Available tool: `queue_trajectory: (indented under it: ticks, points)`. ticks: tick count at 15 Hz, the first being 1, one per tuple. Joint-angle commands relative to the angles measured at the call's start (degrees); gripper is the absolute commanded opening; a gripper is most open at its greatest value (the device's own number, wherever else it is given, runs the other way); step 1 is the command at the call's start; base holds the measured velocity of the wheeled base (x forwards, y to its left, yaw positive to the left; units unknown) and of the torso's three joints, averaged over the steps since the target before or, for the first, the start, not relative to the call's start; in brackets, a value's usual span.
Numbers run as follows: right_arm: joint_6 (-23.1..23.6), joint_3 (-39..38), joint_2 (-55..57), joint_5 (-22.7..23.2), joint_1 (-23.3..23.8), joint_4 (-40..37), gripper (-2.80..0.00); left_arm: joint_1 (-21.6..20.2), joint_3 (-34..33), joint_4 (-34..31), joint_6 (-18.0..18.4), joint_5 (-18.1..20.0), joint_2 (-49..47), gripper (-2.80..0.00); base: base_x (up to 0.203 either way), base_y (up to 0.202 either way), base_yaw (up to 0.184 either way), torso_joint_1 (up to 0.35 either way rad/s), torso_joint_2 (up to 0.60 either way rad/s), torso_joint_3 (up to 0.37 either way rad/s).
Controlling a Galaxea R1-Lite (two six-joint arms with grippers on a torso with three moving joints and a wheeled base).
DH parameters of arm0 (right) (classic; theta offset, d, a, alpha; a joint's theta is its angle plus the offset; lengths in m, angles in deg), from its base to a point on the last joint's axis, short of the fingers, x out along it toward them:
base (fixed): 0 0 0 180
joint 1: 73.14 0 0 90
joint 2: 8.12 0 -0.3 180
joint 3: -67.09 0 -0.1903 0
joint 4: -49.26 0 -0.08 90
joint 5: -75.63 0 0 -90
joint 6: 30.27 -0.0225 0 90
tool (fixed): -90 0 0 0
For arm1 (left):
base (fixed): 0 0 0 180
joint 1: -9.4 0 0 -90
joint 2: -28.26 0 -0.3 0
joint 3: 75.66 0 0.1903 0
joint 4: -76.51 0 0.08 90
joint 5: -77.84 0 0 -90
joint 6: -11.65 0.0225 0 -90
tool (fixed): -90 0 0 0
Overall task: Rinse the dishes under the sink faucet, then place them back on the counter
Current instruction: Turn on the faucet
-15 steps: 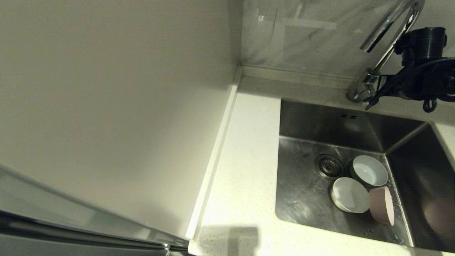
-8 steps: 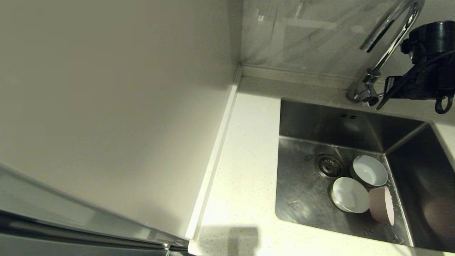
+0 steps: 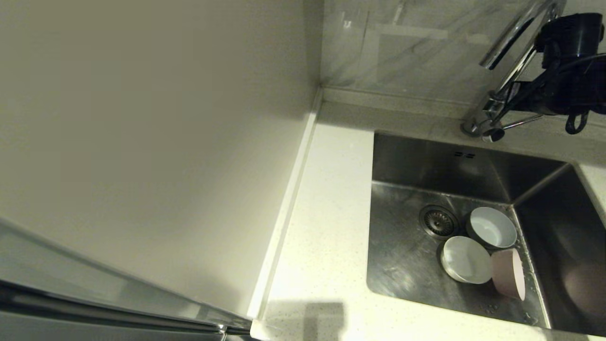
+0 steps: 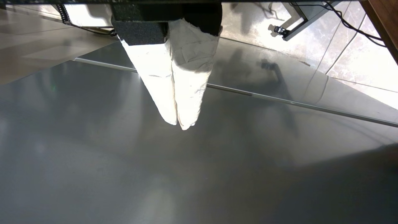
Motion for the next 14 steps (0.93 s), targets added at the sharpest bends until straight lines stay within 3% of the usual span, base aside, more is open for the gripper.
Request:
queue_trajectory:
  ticks: [1,7,14]
  points:
    - [1.0,1.2,4.3,-0.3,0.3,1.8,-2.8,0.0,0.0,0.0,0.0,-0.1,0.2,-2.8,0.0,0.0,0.0,0.0,0.0,0.0]
    - [5.5,1.0,5.2,-2.3,1.3,2.5,-2.8,0.0,0.0,0.0,0.0,0.0,0.3,-2.8,0.0,0.0,0.0,0.0,0.0,0.0]
    - [5.4,-2.0,-1.6,-1.5,1.6,-10.2,-2.8,0.0,0.0,0.0,0.0,0.0,0.2,-2.8,0.0,0.0,0.0,0.0,0.0,0.0]
